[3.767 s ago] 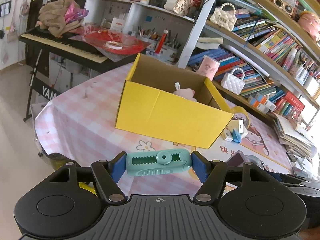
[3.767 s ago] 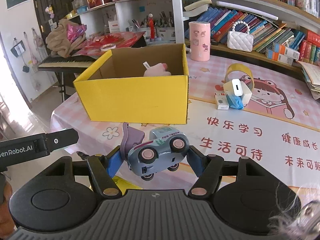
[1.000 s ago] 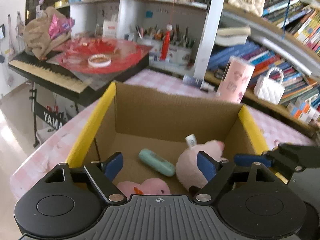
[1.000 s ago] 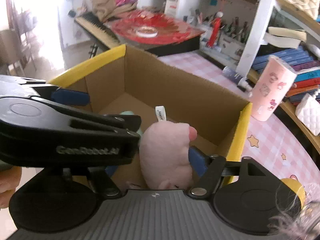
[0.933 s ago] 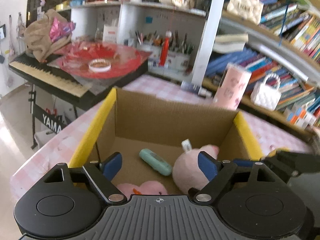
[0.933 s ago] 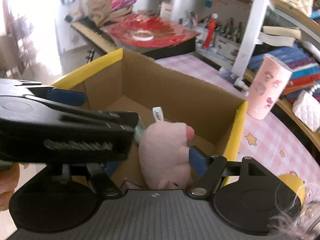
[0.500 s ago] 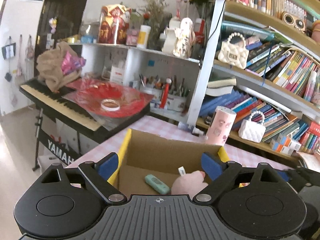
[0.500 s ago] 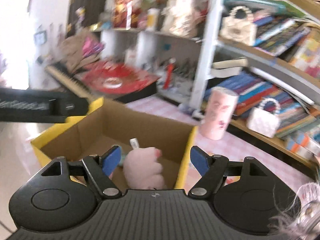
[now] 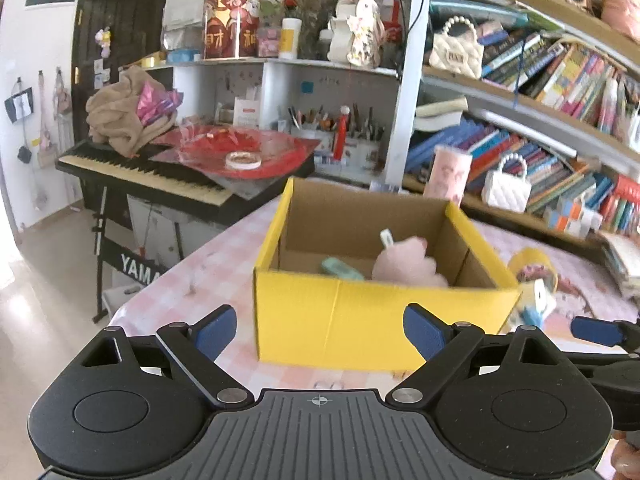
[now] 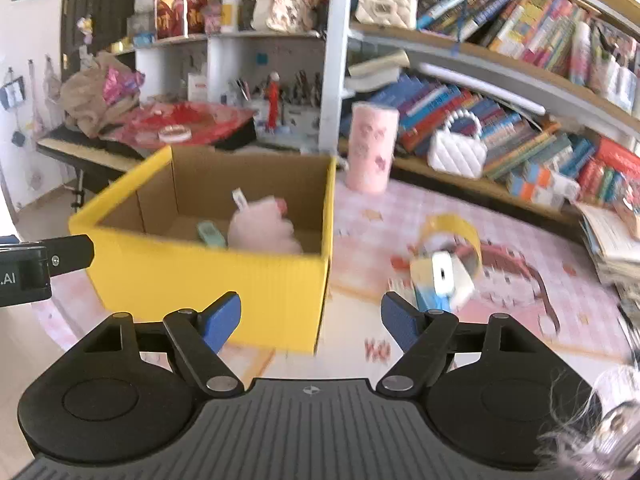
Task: Organize objects
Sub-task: 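Withdraw both open tools from the box toward the tape and chargers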
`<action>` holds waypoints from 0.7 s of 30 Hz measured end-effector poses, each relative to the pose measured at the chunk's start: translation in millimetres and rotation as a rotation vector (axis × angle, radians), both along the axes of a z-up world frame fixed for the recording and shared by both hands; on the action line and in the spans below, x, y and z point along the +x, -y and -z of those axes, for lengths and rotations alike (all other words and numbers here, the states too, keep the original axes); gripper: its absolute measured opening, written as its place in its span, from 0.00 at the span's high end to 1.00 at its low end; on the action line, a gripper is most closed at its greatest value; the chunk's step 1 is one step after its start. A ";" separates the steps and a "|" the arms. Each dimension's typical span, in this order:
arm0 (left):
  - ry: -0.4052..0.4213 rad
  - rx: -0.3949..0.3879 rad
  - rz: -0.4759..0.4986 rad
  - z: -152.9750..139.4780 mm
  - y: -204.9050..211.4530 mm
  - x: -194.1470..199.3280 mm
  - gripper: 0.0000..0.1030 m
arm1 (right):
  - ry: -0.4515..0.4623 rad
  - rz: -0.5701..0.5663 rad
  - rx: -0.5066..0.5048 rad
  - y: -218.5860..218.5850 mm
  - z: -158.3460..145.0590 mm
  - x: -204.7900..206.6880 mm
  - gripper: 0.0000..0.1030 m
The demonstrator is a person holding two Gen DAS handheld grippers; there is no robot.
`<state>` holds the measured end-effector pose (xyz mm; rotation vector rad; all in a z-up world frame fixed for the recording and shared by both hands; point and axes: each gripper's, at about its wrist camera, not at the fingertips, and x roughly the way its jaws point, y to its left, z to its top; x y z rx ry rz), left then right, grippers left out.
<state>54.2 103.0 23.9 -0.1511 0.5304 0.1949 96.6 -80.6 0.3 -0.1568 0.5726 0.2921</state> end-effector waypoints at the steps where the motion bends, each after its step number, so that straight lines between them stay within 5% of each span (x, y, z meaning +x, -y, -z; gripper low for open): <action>1: -0.006 0.002 0.003 1.0 0.1 -3.4 0.10 | -0.009 0.006 -0.003 0.4 2.7 -4.5 0.26; 21: -0.073 0.005 0.073 22.3 15.4 -61.6 0.10 | -0.019 0.081 -0.050 15.7 17.2 -81.7 0.18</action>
